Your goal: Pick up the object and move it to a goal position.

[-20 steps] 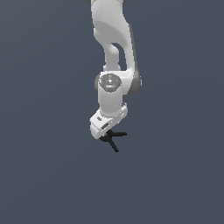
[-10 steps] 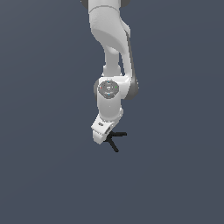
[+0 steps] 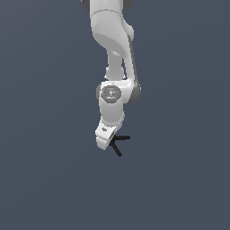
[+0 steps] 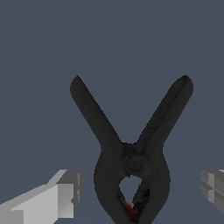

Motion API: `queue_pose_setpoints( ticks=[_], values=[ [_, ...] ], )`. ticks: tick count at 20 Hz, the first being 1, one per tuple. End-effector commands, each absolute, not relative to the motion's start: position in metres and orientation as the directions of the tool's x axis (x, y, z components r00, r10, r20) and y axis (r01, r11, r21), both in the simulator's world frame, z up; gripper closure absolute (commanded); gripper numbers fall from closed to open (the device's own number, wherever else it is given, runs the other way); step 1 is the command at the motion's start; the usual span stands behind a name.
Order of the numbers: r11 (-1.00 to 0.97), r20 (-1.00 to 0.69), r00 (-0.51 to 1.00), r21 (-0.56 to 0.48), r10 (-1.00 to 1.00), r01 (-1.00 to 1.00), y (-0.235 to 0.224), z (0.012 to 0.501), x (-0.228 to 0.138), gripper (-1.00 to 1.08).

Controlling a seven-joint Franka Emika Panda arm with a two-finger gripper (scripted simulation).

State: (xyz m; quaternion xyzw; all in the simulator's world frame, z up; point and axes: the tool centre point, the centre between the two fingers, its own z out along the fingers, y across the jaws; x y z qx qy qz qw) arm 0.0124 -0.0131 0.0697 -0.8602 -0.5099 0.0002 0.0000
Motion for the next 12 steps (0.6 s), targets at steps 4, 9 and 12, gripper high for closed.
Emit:
queue_pose_setpoints(
  ticks=[4, 9, 12],
  values=[
    [-0.479, 0.000, 0.479, 0.000, 0.878, 0.878, -0.013, 0.066, 0.012, -0.92],
    [-0.477, 0.000, 0.477, 0.000, 0.879, 0.879, -0.013, 0.046, 0.012, -0.92],
    [-0.476, 0.000, 0.476, 0.000, 0.879, 0.879, -0.013, 0.030, 0.011, -0.92]
  ],
)
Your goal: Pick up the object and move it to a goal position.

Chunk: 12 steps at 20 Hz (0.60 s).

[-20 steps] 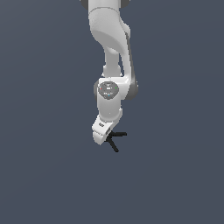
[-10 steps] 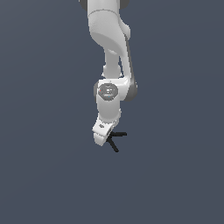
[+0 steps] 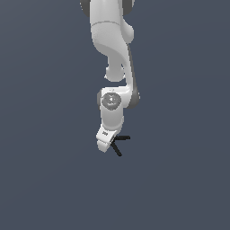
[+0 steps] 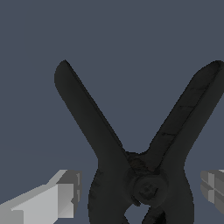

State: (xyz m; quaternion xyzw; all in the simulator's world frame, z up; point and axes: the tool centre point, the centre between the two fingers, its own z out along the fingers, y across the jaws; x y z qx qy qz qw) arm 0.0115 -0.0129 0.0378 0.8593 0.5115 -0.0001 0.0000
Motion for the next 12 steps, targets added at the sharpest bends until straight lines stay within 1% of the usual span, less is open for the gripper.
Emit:
queue_pose_setpoints(
  ticks=[1, 6, 7, 12],
  values=[
    [-0.476, 0.000, 0.476, 0.000, 0.879, 0.879, -0.0131, 0.0264, 0.0112, -0.92],
    [-0.476, 0.000, 0.476, 0.000, 0.880, 0.880, -0.0131, 0.0192, 0.0123, -0.92],
    [-0.476, 0.000, 0.476, 0.000, 0.880, 0.880, -0.0131, 0.0192, 0.0123, 1.08],
    [-0.476, 0.000, 0.476, 0.000, 0.880, 0.880, -0.0131, 0.0192, 0.0123, 1.08]
  ],
)
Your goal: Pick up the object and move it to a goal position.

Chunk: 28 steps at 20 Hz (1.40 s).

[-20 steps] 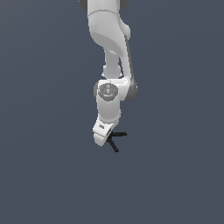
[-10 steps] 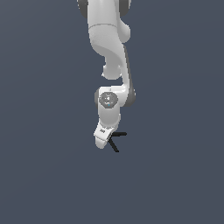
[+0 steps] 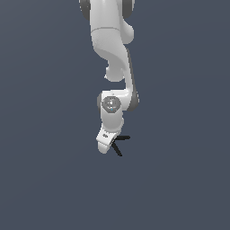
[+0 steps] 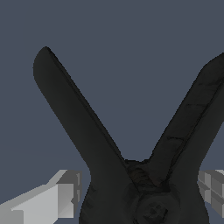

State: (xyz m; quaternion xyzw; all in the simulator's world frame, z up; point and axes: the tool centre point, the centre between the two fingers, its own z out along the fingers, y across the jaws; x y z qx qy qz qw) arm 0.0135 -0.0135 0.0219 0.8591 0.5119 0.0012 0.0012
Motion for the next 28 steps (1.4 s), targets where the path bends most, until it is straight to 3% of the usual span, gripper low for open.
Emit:
queue_pose_setpoints(
  ticks=[1, 14, 28],
  values=[
    [-0.476, 0.000, 0.476, 0.000, 0.880, 0.880, -0.013, 0.019, 0.012, 1.08],
    [-0.475, 0.001, 0.475, 0.003, 0.880, 0.880, -0.005, 0.049, 0.019, 1.08],
    [-0.474, 0.001, 0.474, 0.001, 0.880, 0.880, 0.036, 0.175, 0.047, 1.08]
  ],
)
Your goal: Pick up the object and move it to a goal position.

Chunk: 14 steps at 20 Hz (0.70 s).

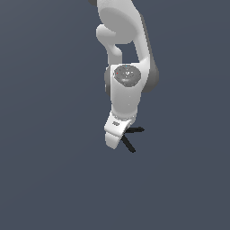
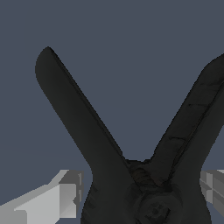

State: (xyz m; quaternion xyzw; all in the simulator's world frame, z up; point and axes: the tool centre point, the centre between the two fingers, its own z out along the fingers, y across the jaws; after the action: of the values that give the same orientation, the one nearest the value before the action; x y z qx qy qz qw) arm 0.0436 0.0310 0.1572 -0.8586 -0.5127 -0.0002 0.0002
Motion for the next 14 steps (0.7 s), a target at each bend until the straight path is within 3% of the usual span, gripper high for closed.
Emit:
queue_pose_setpoints(
  ticks=[1, 14],
  values=[
    [-0.474, 0.001, 0.474, 0.001, 0.880, 0.880, 0.040, 0.185, 0.050, 1.08],
    [-0.475, 0.001, 0.475, 0.000, 0.880, 0.880, 0.076, 0.302, 0.081, 1.08]
  ],
)
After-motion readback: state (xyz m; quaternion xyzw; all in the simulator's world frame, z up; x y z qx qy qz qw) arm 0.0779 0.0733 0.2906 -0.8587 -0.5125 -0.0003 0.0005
